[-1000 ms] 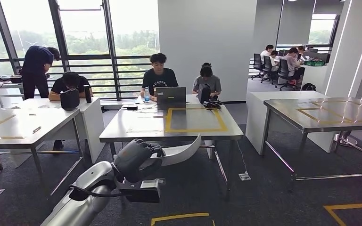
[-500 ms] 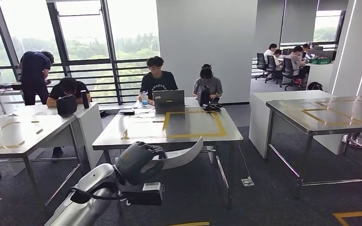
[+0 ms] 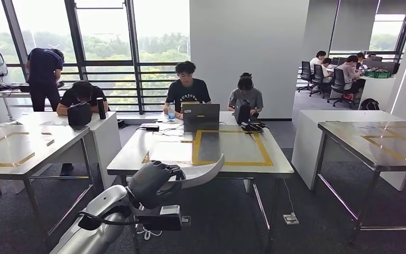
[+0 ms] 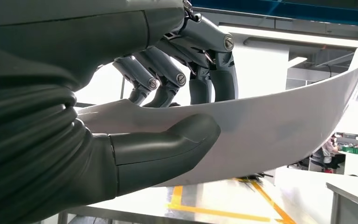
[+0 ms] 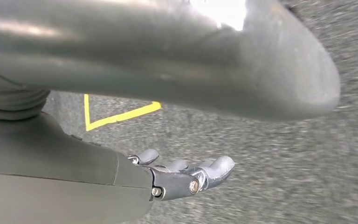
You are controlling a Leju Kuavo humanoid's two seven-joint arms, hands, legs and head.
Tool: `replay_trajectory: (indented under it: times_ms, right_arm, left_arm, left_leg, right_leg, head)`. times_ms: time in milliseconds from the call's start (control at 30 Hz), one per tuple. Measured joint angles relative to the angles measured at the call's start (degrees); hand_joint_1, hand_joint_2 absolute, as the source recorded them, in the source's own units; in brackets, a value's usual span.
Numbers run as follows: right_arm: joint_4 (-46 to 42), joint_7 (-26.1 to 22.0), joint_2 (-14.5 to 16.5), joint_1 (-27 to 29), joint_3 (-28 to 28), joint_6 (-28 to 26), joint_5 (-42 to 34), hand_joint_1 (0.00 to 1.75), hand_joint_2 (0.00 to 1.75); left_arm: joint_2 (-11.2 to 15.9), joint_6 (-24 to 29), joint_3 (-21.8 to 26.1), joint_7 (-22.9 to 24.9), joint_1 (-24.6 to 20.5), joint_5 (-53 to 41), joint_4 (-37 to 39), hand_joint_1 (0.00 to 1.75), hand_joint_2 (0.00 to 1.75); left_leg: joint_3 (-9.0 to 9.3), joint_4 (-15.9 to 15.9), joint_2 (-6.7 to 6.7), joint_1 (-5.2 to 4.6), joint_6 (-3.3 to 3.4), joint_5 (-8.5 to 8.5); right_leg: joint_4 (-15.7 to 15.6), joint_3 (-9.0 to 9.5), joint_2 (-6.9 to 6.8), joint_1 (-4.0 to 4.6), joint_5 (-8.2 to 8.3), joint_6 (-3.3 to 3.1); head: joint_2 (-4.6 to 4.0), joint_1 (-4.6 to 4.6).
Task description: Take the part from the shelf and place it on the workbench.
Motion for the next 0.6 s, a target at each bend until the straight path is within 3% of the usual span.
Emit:
replay_trajectory:
  times_ms: [67, 100, 133, 200, 267, 300, 333, 400, 433, 467, 500, 567, 600]
  right_arm:
    - [0.0, 0.1, 0.0, 0.4, 0.0, 0.0, 0.0, 0.00, 0.00]
    - [0.0, 0.1, 0.0, 0.5, 0.0, -0.1, 0.0, 0.00, 0.00]
    - [0.1, 0.1, 0.0, 0.5, 0.0, -0.1, 0.0, 0.00, 0.00]
    - [0.1, 0.0, 0.0, 0.1, 0.0, -0.1, 0.0, 0.00, 0.00]
    - [0.1, -0.1, -0.1, -0.2, 0.0, -0.1, 0.0, 0.00, 0.00]
    - [0.1, -0.1, -0.1, -0.2, 0.0, -0.1, 0.0, 0.00, 0.00]
    - [0.1, -0.1, -0.1, -0.2, 0.0, -0.1, 0.0, 0.00, 0.00]
    - [0.1, -0.1, -0.1, -0.1, 0.0, -0.1, 0.0, 0.00, 0.00]
    - [0.1, -0.1, -0.1, -0.1, 0.0, 0.0, 0.0, 0.00, 0.00]
    - [0.1, -0.1, -0.1, -0.1, 0.0, 0.0, 0.0, 0.00, 0.00]
    - [0.1, -0.1, -0.1, -0.1, 0.0, 0.0, 0.0, 0.00, 0.00]
    - [0.0, -0.1, -0.2, -0.2, 0.0, 0.0, 0.0, 0.00, 0.00]
    - [0.0, -0.1, -0.3, -0.2, 0.0, 0.0, 0.0, 0.00, 0.00]
  left_arm:
    - [0.0, -0.1, 0.0, 0.0, 0.4, 0.0, 0.4, 1.75, 1.75]
    - [0.0, -0.3, 0.0, 0.0, 0.5, -0.1, 0.5, 1.75, 1.75]
    - [0.0, -0.3, 0.0, -0.1, 0.3, -0.1, 0.4, 1.75, 1.75]
    - [-0.1, -0.4, 0.1, -0.2, -0.6, -0.1, 0.0, 1.75, 1.75]
    - [-0.1, -0.4, 0.1, -0.4, -1.2, 0.0, -0.1, 1.75, 1.75]
    - [-0.1, -0.4, 0.1, -0.5, -1.2, 0.0, -0.1, 1.75, 1.75]
    - [0.0, -0.4, 0.1, -0.5, -1.1, 0.0, 0.0, 1.75, 1.75]
    - [0.1, -0.5, 0.1, -0.6, -0.8, 0.0, 0.3, 1.75, 1.75]
    - [0.2, -0.5, 0.1, -0.5, -0.8, 0.0, 0.4, 1.75, 1.75]
    - [0.3, -0.5, 0.1, -0.5, -0.8, -0.1, 0.5, 1.75, 1.75]
    - [0.4, -0.5, 0.1, -0.5, -0.8, -0.1, 0.6, 1.75, 1.75]
    - [0.6, -0.5, 0.1, -0.5, -1.0, -0.1, 0.6, 1.75, 1.75]
    - [0.6, -0.5, 0.1, -0.5, -1.2, -0.1, 0.5, 1.75, 1.75]
  left_leg:
    - [2.36, 0.2, -0.21, -0.19, -0.51, -2.71]
    - [3.34, 0.3, -0.31, -0.30, -0.79, -3.79]
    - [4.10, 0.8, -0.44, -0.39, -1.08, -4.23]
    - [2.28, 5.3, -0.31, -0.33, -1.66, -2.13]
    - [-3.43, 14.0, 0.33, -0.13, -2.35, 0.77]
    - [-6.42, 17.6, 0.68, 0.09, -2.73, 0.44]
    - [-8.89, 19.7, 0.88, 0.32, -3.04, -1.49]
    - [-12.35, 20.2, 1.02, 0.86, -3.54, -7.33]
    - [-13.29, 18.7, 1.10, 1.08, -3.73, -9.17]
    - [-13.77, 16.2, 1.23, 1.27, -3.97, -9.18]
    - [-13.79, 12.8, 1.51, 1.45, -4.18, -6.75]
    - [-13.17, 5.7, 2.83, 1.73, -4.41, 1.99]
    - [-12.62, 3.7, 3.40, 1.75, -4.27, 5.22]
  right_leg:
    - [-6.4, 0.03, -0.09, 0.08, 11.22, -0.40]
    - [-8.1, 0.34, -0.14, 0.13, 15.20, -0.81]
    - [-8.6, 0.75, -0.19, 0.23, 16.62, -1.32]
    - [-8.2, 2.01, -0.23, 0.19, 15.35, -2.36]
    - [-8.4, 3.85, -0.29, -0.02, 13.76, -3.13]
    - [-8.7, 4.99, -0.32, -0.15, 12.79, -3.32]
    - [-8.8, 6.27, -0.27, -0.28, 11.78, -3.38]
    - [-9.0, 9.09, -0.09, -0.61, 9.71, -3.16]
    - [-9.1, 10.56, 0.02, -0.82, 8.61, -2.93]
    - [-9.1, 11.97, 0.09, -1.05, 7.53, -2.66]
    - [-9.1, 13.20, 0.12, -1.26, 6.47, -2.35]
    - [-9.2, 15.41, 0.13, -1.37, 4.32, -1.61]
    - [-9.6, 16.46, 0.02, -1.30, 3.20, -1.12]
  head:
    - [-0.02, 0.02]
    - [-0.03, 0.01]
    - [-0.04, -0.01]
    - [-0.03, -0.03]
    - [-0.01, -0.10]
    - [0.01, -0.14]
    - [0.01, -0.18]
    - [0.00, -0.21]
    - [0.00, -0.22]
    - [0.00, -0.24]
    - [0.00, -0.25]
    - [0.00, -0.28]
    - [0.00, -0.31]
